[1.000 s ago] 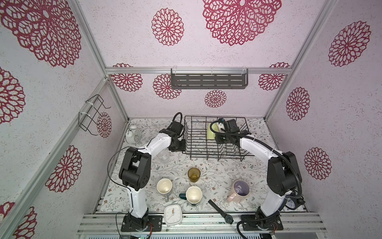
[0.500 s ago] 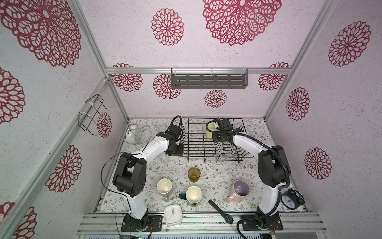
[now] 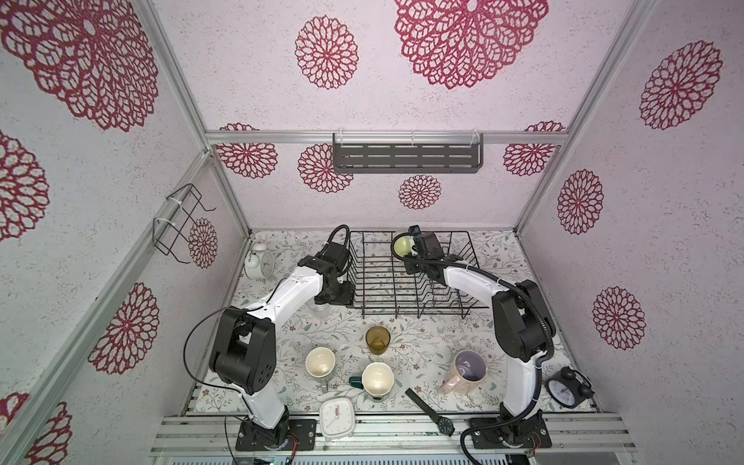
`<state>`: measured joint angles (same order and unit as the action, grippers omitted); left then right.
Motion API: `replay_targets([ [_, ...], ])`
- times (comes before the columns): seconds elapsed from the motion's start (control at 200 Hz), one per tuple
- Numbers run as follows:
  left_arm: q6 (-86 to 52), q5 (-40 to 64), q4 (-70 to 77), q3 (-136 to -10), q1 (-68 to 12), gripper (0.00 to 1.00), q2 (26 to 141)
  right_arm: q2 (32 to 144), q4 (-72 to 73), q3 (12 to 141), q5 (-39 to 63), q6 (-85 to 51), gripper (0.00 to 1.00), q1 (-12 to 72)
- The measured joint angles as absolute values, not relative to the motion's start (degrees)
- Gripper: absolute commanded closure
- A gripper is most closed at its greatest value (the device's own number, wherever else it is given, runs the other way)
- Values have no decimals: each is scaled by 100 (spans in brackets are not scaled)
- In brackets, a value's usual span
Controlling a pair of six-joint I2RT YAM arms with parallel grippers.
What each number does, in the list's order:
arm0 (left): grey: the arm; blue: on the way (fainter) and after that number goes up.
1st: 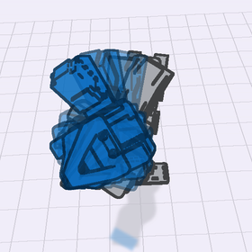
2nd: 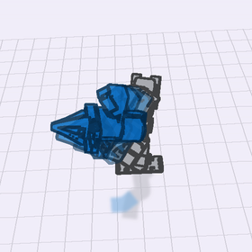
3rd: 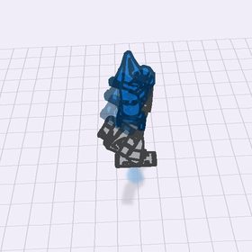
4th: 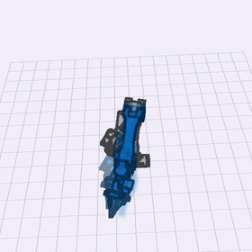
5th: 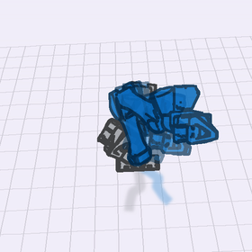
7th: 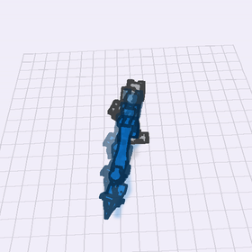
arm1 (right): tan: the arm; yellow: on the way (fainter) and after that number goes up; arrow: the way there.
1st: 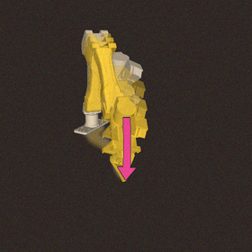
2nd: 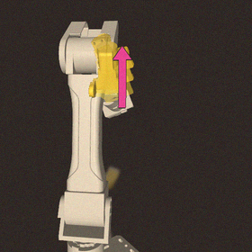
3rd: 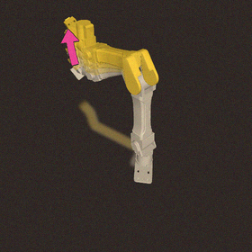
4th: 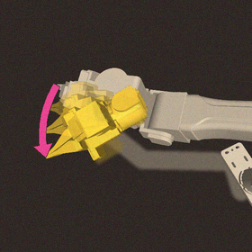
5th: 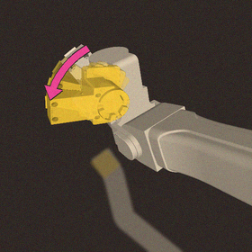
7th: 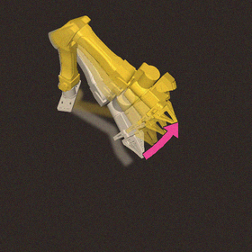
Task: Load cups into a dish rack
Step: Place the cup upside down at the dish rack.
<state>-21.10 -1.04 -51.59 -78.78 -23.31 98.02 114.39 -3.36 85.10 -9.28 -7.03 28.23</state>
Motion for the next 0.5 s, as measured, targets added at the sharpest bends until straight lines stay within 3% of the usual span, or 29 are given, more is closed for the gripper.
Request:
replay_targets([
  [0.5, -2265, -45, -4980, -7944, -2171, 21, 9183, 11968, 812, 8265, -1313, -550, 99, 2934],
])
